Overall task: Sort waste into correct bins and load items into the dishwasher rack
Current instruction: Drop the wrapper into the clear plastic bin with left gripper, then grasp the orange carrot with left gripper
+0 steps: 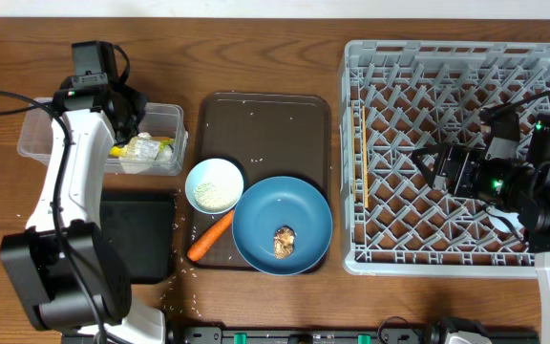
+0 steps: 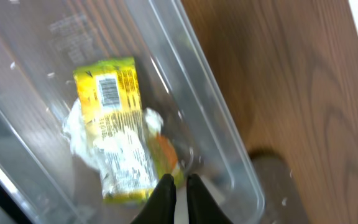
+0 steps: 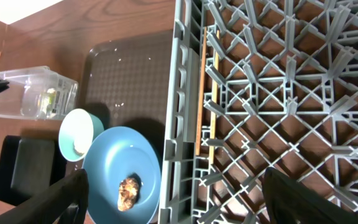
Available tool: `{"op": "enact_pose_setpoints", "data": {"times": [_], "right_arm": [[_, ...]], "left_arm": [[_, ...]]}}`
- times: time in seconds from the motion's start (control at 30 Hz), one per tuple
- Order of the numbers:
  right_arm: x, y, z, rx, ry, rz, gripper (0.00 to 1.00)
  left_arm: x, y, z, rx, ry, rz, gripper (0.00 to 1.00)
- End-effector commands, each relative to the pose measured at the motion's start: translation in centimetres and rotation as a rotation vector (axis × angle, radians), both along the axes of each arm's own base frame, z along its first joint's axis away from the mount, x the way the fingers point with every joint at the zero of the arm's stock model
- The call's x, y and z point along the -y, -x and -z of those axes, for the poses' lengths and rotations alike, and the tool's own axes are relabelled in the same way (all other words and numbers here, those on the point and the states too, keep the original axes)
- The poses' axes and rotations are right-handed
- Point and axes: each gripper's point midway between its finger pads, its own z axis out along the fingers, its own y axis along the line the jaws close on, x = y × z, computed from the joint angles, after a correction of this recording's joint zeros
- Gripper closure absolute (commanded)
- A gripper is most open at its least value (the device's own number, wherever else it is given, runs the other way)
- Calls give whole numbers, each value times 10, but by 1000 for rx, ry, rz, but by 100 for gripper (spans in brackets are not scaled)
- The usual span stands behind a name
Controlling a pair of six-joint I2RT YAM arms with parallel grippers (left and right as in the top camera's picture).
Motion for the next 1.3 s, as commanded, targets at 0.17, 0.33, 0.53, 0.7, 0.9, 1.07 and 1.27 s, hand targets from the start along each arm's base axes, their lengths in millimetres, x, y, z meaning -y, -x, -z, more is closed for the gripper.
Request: {"op": "enact_pose_setpoints", "data": {"times": [0.17,0.33,0.53,0.7,0.9,1.07,1.27], "right_arm": [[-2,-2,-4,31,27,-31,13],[-1,-4,-6,46,32,-35,12],[-2,-1,-4,30,30,-35,11],[-2,0,-3,24,29,-35,11],[-2,-1,-3,27,30,-34,11],[-2,-1,-3,26,30,-34,11],[-2,-2,-4,35,31,-34,11]], "left_arm": [[60,70,-72,20,-61,493,70],[99,121,-88,-29,-119,761,61],[115,161,-89,-112,-124,849,60],[114,169,-75,-173,-167,908,60],[123,203,-29,-332,-81,919,61],[126,224,21,-423,-40,953,61],[131,225,64,-389,-37,1036,64]]}}
